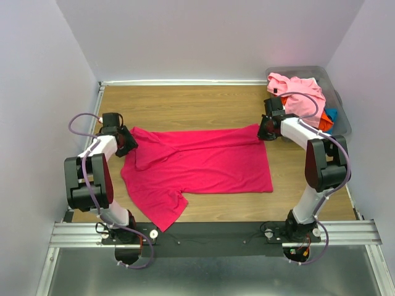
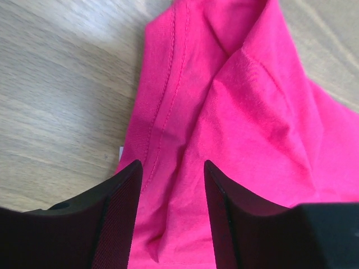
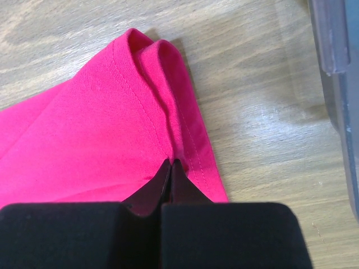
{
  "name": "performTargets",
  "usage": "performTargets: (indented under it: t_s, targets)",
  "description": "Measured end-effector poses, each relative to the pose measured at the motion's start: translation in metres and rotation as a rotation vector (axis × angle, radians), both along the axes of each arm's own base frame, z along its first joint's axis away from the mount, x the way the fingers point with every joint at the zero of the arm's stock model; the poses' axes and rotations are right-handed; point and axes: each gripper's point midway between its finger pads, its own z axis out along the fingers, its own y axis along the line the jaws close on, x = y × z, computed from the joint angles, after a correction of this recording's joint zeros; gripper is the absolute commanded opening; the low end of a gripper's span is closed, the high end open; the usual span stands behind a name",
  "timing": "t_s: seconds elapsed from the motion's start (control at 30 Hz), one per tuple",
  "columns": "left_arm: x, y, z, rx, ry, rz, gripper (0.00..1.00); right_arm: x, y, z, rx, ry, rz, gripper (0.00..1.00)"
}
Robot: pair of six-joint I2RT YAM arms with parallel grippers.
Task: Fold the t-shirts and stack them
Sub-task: Fold the tshirt
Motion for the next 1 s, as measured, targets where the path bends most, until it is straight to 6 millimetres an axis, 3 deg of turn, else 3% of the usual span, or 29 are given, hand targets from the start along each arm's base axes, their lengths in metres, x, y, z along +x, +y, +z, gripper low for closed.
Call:
performTargets:
  t_s: [0.2, 0.4, 0.67, 0.77, 0.83, 0.87, 0.9, 1.0]
  targets:
    - [0.003, -0.003, -0.009, -0.007, 0.026, -0.012, 0.56, 0.0, 0.0, 0.0, 0.002, 0.001, 0.001, 0.01]
    - [0.048, 0.0, 0.012, -0.01, -0.063, -0.017, 0.56, -0.001, 0.001, -0.002, 0.005, 0.007, 0.004, 0.01]
    - [0.082, -0.003, 0.008, -0.048, -0.088, -0.034, 0.55, -0.001, 0.002, -0.002, 0.008, 0.007, 0.005, 0.01]
    - [0.083, -0.005, 0.003, -0.059, -0.076, -0.037, 0.49, -0.001, 0.002, -0.002, 0.008, 0.007, 0.005, 0.01]
    - [0.083, -0.006, 0.0, -0.062, -0.071, -0.037, 0.29, -0.001, 0.002, -0.002, 0.008, 0.007, 0.005, 0.01]
    - [0.083, -0.006, -0.001, -0.063, -0.069, -0.041, 0.08, -0.001, 0.002, -0.002, 0.008, 0.007, 0.005, 0.01]
    - [0.084, -0.007, -0.001, -0.066, -0.068, -0.041, 0.0, -0.001, 0.002, -0.002, 0.008, 0.007, 0.005, 0.01]
    - [0.084, -0.009, -0.002, -0.071, -0.069, -0.047, 0.0, -0.001, 0.002, -0.002, 0.008, 0.007, 0.005, 0.01]
